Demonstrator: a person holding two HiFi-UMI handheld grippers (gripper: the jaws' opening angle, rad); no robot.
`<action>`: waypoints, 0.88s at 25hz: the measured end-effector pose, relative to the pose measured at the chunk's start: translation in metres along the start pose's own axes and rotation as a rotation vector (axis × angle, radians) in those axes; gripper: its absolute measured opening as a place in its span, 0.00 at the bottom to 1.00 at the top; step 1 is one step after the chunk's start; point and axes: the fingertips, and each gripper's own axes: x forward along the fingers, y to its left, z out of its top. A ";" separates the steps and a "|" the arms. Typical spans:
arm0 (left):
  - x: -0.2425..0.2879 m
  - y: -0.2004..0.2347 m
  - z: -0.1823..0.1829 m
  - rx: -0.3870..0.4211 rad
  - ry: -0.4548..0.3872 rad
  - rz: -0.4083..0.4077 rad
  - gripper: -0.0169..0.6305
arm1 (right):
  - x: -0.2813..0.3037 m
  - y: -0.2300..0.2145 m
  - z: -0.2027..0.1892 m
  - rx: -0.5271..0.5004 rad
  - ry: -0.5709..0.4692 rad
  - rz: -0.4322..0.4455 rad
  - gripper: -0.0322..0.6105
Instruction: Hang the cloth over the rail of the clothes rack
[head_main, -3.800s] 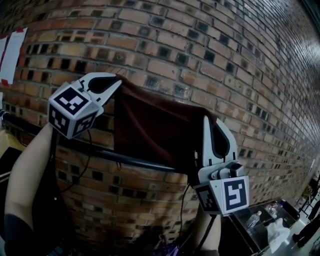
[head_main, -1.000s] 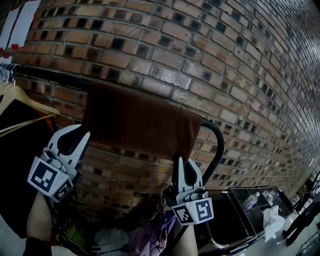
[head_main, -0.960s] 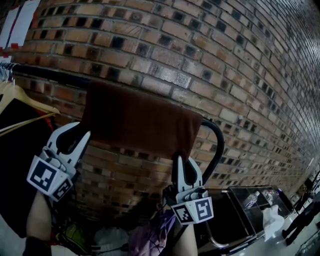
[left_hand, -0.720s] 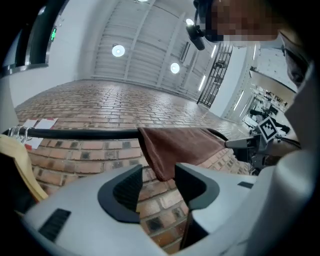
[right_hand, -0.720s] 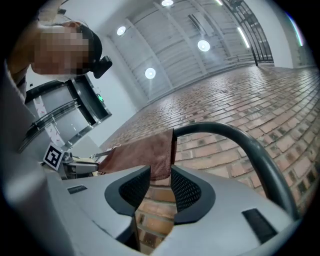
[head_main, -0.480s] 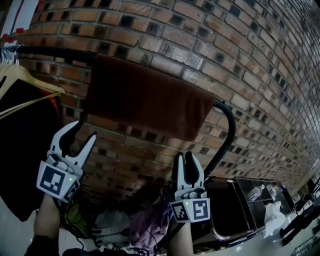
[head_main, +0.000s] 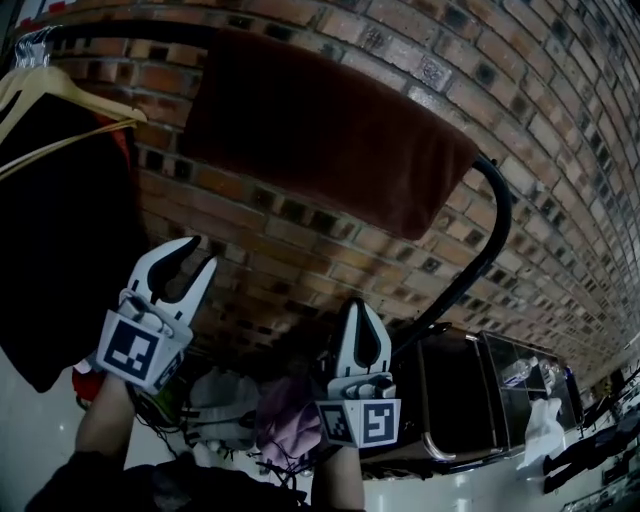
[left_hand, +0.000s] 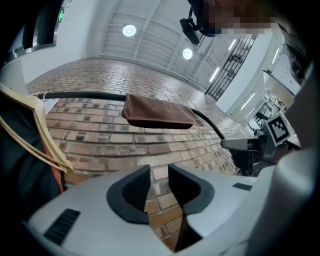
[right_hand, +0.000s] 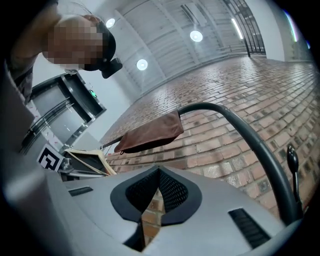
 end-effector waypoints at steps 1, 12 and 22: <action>-0.002 -0.002 -0.005 -0.006 0.015 0.000 0.18 | -0.004 -0.001 -0.008 0.005 0.023 -0.006 0.06; -0.011 -0.033 -0.052 -0.069 0.115 -0.044 0.05 | -0.018 0.016 -0.057 0.035 0.135 0.023 0.06; -0.010 -0.046 -0.088 -0.126 0.209 -0.072 0.05 | -0.029 0.023 -0.103 0.005 0.267 0.053 0.06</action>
